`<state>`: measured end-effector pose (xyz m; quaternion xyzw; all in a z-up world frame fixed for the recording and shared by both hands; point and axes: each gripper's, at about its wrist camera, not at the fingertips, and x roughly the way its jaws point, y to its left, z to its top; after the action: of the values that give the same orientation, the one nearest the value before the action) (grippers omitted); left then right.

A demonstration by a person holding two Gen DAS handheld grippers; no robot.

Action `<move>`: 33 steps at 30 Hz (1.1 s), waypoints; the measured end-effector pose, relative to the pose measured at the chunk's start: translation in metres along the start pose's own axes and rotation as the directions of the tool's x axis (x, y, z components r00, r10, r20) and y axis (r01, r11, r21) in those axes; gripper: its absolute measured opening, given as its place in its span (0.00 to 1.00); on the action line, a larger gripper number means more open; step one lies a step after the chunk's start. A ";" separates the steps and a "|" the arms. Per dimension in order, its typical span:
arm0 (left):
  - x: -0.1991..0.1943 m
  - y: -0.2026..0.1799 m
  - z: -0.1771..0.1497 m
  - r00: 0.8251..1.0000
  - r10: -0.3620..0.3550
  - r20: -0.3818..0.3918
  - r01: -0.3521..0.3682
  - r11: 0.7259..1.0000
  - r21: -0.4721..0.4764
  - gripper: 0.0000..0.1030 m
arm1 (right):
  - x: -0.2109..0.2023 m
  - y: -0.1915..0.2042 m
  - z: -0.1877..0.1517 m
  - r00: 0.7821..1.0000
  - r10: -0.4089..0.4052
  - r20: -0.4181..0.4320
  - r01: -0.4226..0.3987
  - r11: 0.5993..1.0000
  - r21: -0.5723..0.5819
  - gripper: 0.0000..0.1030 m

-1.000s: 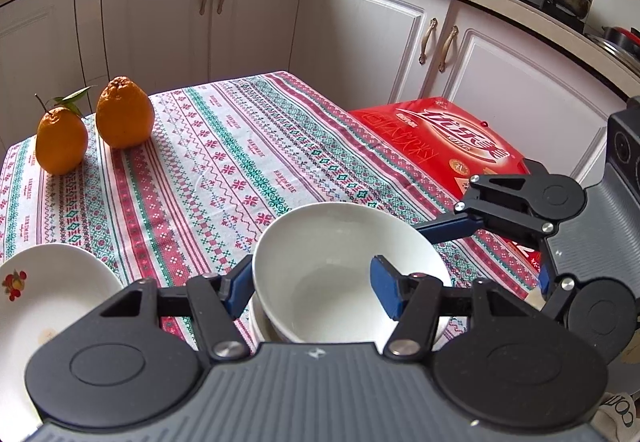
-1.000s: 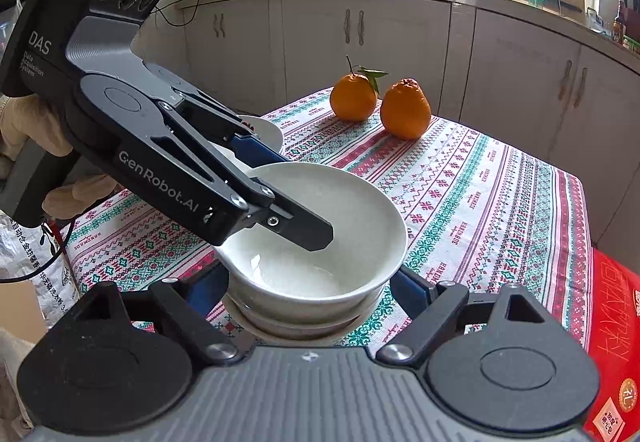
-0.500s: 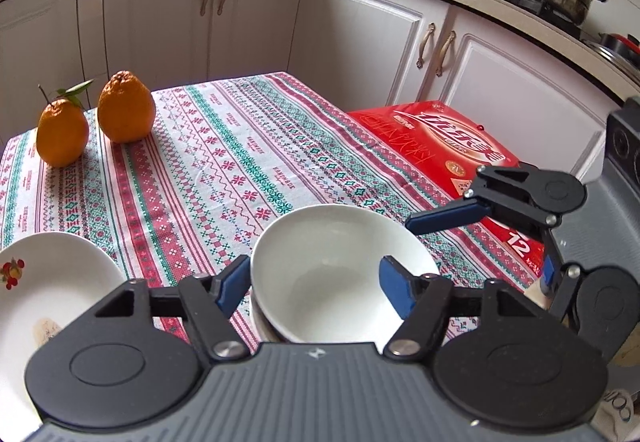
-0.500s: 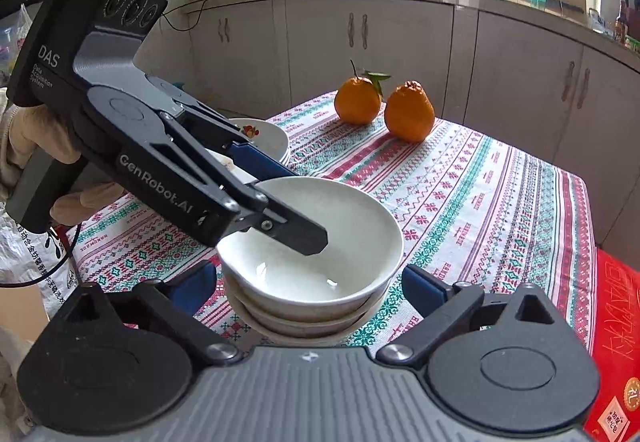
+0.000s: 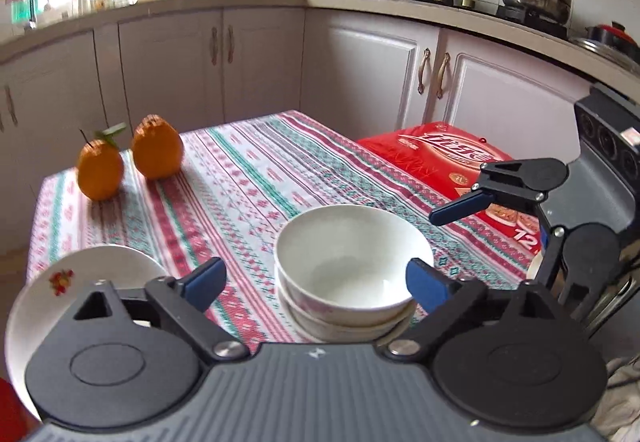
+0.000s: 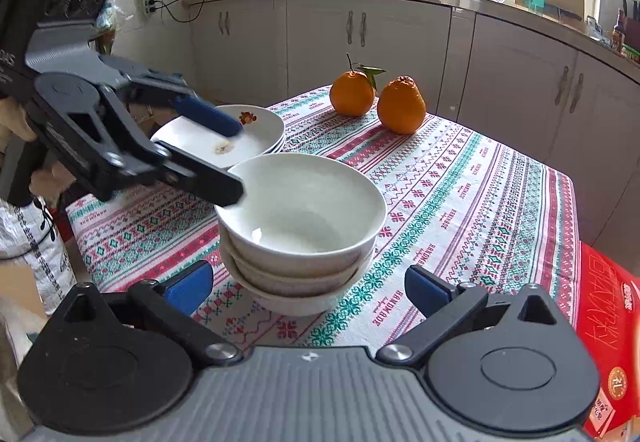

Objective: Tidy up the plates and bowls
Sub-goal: 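Grip the three-bowl stack from opposite sides with both grippers, then lift the bowl stack with both grippers toward the flowered plates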

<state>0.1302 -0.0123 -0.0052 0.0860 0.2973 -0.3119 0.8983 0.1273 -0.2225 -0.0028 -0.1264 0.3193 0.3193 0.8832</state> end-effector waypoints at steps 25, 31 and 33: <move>0.063 -0.008 -0.067 0.970 -0.073 -0.231 0.103 0.987 0.121 1.00 | 0.052 -0.019 -0.037 0.983 0.023 -0.183 -0.024 1.000 0.000 1.00; 0.058 -0.009 -0.075 0.984 -0.076 -0.163 0.097 0.988 0.124 1.00 | 0.054 -0.021 -0.041 0.991 0.013 -0.135 -0.012 1.000 0.006 1.00; 0.057 -0.009 -0.076 0.985 -0.079 -0.155 0.099 0.987 0.125 1.00 | 0.055 -0.023 -0.039 0.990 0.016 -0.139 -0.016 1.000 0.002 1.00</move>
<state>0.1243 -0.0222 -0.0999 0.1550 0.3459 -0.3636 0.8510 0.1559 -0.2297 -0.0677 -0.1454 0.3813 0.3168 0.8562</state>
